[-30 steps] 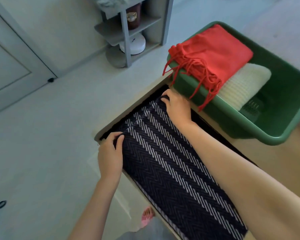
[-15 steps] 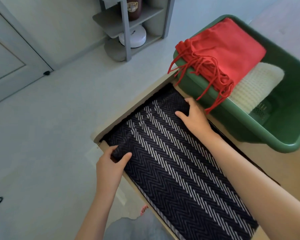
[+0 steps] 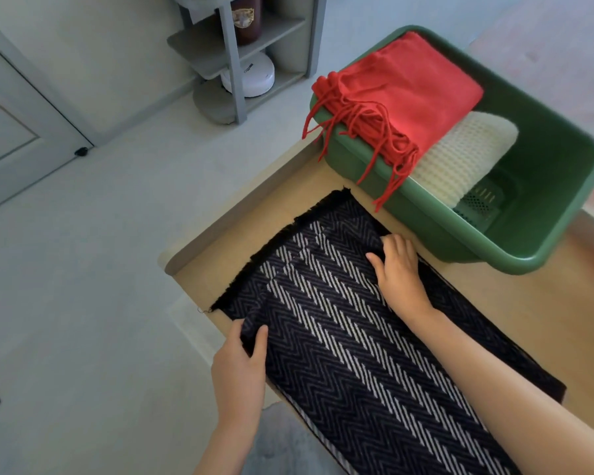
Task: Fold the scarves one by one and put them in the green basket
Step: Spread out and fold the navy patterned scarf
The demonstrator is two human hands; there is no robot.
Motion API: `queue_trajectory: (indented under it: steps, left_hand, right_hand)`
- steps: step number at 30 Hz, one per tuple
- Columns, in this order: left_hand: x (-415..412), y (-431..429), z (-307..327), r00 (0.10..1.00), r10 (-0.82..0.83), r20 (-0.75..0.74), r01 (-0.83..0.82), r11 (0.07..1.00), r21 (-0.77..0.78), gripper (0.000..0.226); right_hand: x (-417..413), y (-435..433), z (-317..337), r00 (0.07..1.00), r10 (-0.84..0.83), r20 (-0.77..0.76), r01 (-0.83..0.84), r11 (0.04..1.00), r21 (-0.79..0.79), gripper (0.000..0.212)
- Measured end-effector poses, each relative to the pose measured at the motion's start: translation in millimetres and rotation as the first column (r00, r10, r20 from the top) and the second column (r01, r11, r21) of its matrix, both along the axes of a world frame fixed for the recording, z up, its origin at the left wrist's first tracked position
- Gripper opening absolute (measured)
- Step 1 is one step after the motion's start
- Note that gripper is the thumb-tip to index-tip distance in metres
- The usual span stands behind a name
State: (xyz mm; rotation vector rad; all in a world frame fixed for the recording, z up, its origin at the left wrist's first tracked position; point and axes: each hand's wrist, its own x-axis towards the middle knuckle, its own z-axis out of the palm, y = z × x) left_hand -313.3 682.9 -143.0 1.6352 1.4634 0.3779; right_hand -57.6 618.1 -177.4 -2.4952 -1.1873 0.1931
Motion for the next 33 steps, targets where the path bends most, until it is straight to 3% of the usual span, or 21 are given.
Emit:
queue_trajectory:
  steps: [13,17,21,28,33]
  left_hand:
    - [17,-108,-1,0.978,-0.170,-0.121,0.144,0.969,-0.198,0.051]
    - [27,-160,1,0.970,-0.232,-0.069,0.202,0.933,-0.298,0.042]
    - [35,-218,4,0.955,-0.296,-0.016,0.269,0.891,-0.365,0.007]
    - [39,-294,5,0.913,-0.408,0.011,0.370,0.815,-0.447,0.004]
    - [34,-292,13,0.919,-0.389,0.064,0.383,0.841,-0.382,0.004]
  right_hand:
    - [15,-152,12,0.980,-0.125,-0.157,0.117,0.991,-0.063,0.030]
    - [26,-205,16,0.968,-0.169,-0.188,0.153,0.983,-0.099,0.030]
    - [40,-255,19,0.968,-0.164,-0.192,0.136,0.979,-0.151,0.027]
    - [48,-338,31,0.950,-0.219,-0.222,0.170,0.961,-0.219,0.027]
    - [47,-355,47,0.890,-0.295,-0.349,0.248,0.953,-0.174,0.031]
